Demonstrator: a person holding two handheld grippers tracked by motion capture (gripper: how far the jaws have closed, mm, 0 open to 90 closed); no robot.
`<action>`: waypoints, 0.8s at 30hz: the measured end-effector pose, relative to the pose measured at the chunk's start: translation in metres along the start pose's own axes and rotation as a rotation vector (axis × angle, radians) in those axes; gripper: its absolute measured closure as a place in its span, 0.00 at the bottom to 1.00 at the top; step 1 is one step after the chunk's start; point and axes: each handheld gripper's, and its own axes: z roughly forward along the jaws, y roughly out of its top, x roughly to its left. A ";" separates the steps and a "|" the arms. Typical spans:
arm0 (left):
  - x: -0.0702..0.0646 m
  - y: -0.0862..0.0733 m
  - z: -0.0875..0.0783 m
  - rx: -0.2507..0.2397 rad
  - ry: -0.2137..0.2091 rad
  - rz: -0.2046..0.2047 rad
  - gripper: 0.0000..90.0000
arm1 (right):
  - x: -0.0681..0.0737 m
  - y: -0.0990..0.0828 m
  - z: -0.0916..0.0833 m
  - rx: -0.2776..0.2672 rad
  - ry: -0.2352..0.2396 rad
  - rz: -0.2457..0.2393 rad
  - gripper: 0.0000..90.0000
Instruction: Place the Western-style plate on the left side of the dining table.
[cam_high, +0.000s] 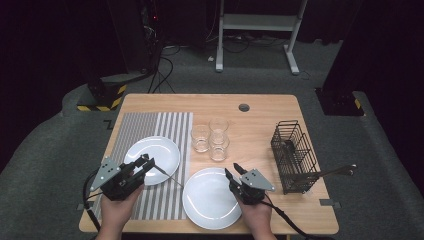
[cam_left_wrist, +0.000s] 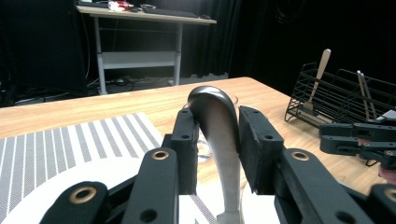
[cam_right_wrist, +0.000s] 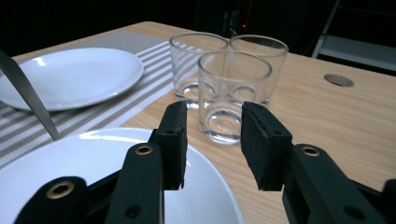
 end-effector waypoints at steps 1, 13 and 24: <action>0.000 0.000 0.000 0.003 0.005 0.001 0.77 | -0.003 -0.002 -0.001 0.001 0.000 0.001 0.67; 0.000 0.000 0.001 0.021 0.043 0.029 0.81 | -0.023 -0.012 -0.012 0.037 -0.038 -0.003 0.65; 0.003 -0.010 -0.007 0.011 0.127 0.001 0.83 | -0.034 -0.022 -0.021 0.038 -0.046 0.040 0.65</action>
